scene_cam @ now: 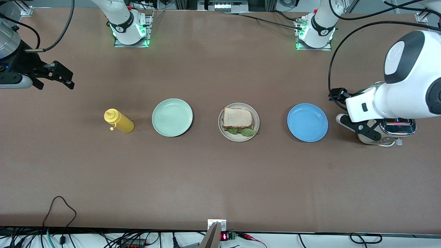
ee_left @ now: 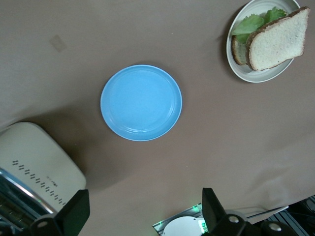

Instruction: Make sandwich in beige plate with both arms

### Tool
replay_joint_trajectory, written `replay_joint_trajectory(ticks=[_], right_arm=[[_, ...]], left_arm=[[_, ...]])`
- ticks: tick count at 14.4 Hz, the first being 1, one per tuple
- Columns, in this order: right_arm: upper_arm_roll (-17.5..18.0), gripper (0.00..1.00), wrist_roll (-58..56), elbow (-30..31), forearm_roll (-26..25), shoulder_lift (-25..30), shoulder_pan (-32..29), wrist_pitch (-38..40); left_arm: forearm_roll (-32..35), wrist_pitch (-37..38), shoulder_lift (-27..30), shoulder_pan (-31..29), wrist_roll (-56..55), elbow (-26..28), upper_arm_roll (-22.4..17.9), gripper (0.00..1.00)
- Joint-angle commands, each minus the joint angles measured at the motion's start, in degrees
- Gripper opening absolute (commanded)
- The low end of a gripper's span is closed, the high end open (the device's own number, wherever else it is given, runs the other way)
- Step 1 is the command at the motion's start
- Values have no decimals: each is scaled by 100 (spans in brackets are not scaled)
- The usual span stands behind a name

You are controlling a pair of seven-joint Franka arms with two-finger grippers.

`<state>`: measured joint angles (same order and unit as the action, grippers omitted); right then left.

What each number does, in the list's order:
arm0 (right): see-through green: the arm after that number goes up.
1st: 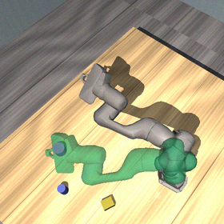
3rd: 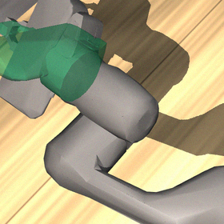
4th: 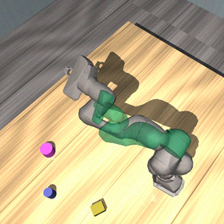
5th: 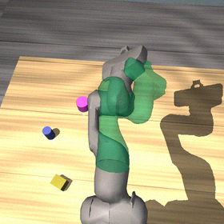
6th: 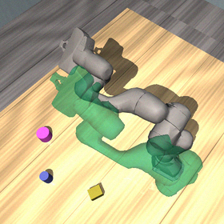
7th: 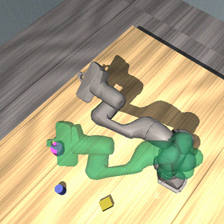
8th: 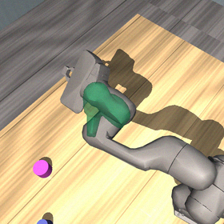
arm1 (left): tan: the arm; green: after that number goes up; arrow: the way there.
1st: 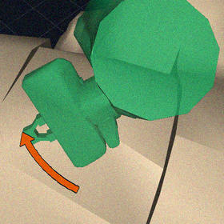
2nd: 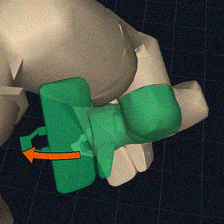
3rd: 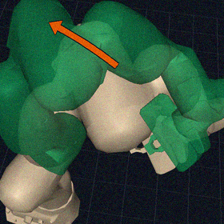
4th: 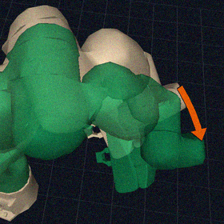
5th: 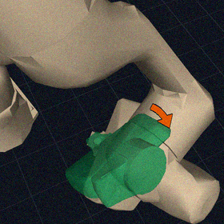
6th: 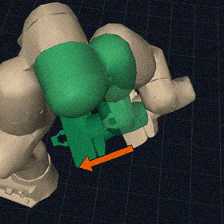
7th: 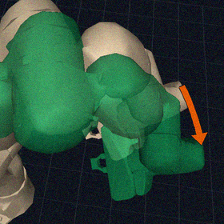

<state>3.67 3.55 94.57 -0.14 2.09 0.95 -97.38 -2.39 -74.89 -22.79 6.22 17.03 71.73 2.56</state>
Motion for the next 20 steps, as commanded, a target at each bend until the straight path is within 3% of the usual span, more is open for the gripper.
replay_joint_trajectory(ticks=[1, 5, 8, 10, 12, 20], right_arm=[[19, 100, -91, -219, 5, -60, -77, 87], [19, 100, -100, -220, -22, -51, -69, 166], [28, 100, -109, -220, -4, -60, -69, 166], [19, 100, -109, -220, -4, -60, -69, 166], [19, 100, -109, -220, 5, -60, -69, 166], [19, 100, -109, -211, 5, -60, -77, 166]], left_arm=[[98, 71, 212, 98, -85, 33, -490, 100], [116, -867, 1319, -172, -1226, 1253, -634, 100], [125, -2096, 2416, -331, -1228, 2684, -634, 100], [133, -2197, 3006, -393, -1324, 3380, -477, 100], [299, -2267, 2974, -629, -1369, 3340, -126, 100], [344, -2109, 2675, -613, -1263, 2935, -107, 100]])
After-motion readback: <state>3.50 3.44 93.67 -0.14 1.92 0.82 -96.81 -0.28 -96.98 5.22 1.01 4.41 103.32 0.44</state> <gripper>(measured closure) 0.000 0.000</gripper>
